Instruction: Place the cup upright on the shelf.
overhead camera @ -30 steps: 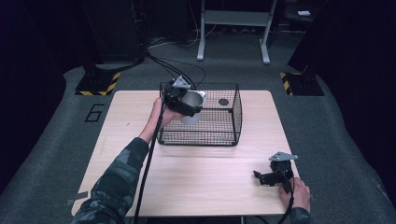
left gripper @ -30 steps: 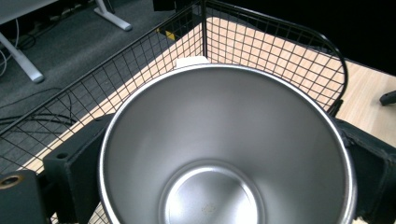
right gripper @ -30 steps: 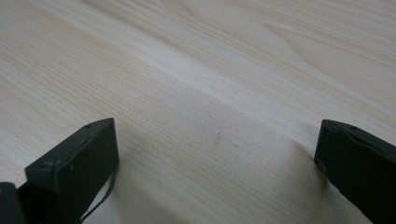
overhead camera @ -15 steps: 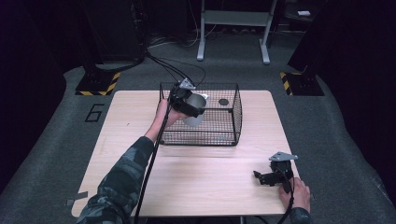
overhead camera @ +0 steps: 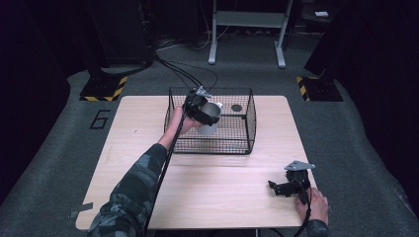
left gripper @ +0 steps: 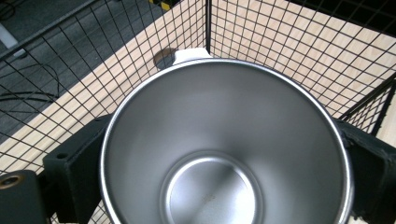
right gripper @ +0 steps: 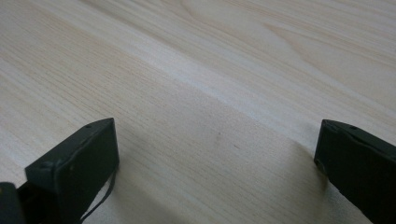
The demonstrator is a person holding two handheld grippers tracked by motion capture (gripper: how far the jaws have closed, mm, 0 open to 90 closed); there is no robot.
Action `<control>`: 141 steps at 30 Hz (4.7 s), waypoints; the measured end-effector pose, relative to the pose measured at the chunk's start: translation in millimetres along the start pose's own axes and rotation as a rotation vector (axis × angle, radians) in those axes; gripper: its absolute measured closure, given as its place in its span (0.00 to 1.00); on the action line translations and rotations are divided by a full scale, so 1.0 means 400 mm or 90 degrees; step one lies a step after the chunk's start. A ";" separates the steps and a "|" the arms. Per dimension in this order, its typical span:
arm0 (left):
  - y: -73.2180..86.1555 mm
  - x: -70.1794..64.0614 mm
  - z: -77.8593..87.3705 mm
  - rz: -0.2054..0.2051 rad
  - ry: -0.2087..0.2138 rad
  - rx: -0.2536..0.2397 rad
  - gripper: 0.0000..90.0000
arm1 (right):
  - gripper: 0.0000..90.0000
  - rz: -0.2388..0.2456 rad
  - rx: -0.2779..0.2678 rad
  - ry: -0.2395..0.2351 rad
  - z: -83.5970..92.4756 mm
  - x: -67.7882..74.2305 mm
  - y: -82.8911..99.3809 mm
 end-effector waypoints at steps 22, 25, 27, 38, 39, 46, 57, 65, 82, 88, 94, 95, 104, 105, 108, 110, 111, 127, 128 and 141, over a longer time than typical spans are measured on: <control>0.036 0.038 -0.057 0.025 -0.006 0.048 0.06 | 0.00 -0.001 0.001 0.000 0.000 0.000 0.000; 0.040 0.041 -0.063 0.027 -0.005 0.053 0.06 | 0.00 -0.006 0.000 0.002 0.000 0.001 -0.001; 0.043 0.043 -0.066 0.031 -0.006 0.054 0.06 | 0.00 -0.005 0.000 0.002 0.000 0.000 -0.001; 0.057 0.049 -0.084 0.033 -0.004 0.075 0.06 | 0.00 -0.005 0.000 0.002 0.000 0.000 0.000; 0.057 0.049 -0.084 0.033 -0.004 0.075 0.06 | 0.00 -0.005 0.000 0.002 0.000 0.000 0.000; 0.067 0.048 -0.095 0.036 -0.005 0.087 0.06 | 0.00 -0.001 0.001 -0.002 0.001 0.000 0.000; 0.077 0.055 -0.093 0.037 -0.002 0.099 0.06 | 0.00 -0.006 0.000 0.002 0.000 0.001 0.000; 0.084 0.057 -0.089 0.038 -0.002 0.105 0.06 | 0.00 0.002 0.000 -0.001 0.000 -0.001 0.000; 0.063 0.040 -0.030 0.024 -0.015 0.063 0.00 | 0.00 0.000 0.001 -0.001 0.000 0.000 0.000; 0.052 0.015 0.020 0.008 -0.015 0.043 0.00 | 0.00 0.000 0.001 -0.001 0.000 0.000 0.000; 0.049 -0.014 0.068 -0.007 -0.014 0.024 0.00 | 0.00 0.002 0.000 -0.001 0.000 0.000 0.000; 0.050 -0.021 0.077 -0.013 -0.017 0.022 0.00 | 0.00 0.000 0.001 -0.001 0.000 0.000 0.000; 0.067 -0.092 0.154 -0.048 -0.015 -0.002 0.00 | 0.00 0.000 0.001 0.000 0.000 0.000 0.000; 0.069 -0.098 0.160 -0.055 -0.019 -0.007 0.00 | 0.00 0.001 0.000 -0.001 0.000 0.000 0.000; 0.091 -0.129 0.187 -0.066 -0.025 -0.006 0.00 | 0.00 0.000 0.001 -0.001 0.000 0.000 0.000; 0.099 -0.137 0.193 -0.065 -0.026 -0.006 0.00 | 0.00 0.002 0.000 -0.001 0.000 0.000 0.000; 0.107 -0.143 0.200 -0.074 -0.028 -0.001 0.00 | 0.00 0.000 0.001 -0.001 0.000 0.000 0.000; 0.332 -0.220 0.296 -0.055 -0.085 0.013 0.00 | 0.00 0.002 0.000 -0.001 0.000 0.000 0.000; 0.349 -0.222 0.300 -0.048 -0.090 0.012 0.00 | 0.00 0.002 0.000 -0.001 0.000 0.000 0.000; 0.563 -0.204 0.315 0.051 -0.128 0.037 0.00 | 0.00 0.002 -0.001 0.000 0.000 0.000 0.000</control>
Point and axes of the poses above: each handheld gripper's, and its own axes: z roughly backward along the jaws, y roughly out of its underside, x roughly to its left, the point moved 5 cm from there along -z, roughly forward along the jaws, and after that the axes turned 11 degrees about y, right-handed, at the moved point
